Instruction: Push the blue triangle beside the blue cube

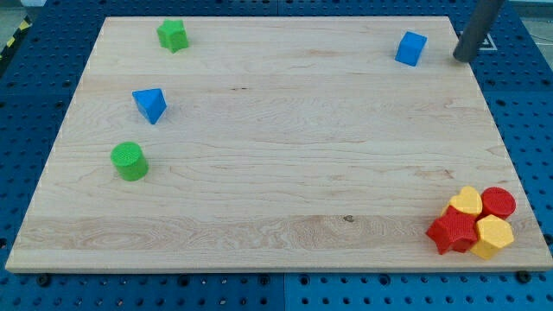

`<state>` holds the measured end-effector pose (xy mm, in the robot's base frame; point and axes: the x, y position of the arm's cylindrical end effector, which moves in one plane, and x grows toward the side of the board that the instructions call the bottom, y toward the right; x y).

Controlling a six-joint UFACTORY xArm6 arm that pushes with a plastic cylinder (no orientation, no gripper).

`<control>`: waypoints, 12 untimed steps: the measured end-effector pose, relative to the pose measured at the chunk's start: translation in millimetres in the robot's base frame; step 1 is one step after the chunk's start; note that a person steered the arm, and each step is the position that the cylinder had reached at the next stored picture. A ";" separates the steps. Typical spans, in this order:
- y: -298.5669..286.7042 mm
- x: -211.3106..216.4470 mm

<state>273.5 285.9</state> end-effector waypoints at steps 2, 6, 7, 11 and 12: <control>-141.8 45.8; -448.7 104.0; -554.3 104.0; -447.9 123.6; -386.5 86.6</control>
<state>360.0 -100.5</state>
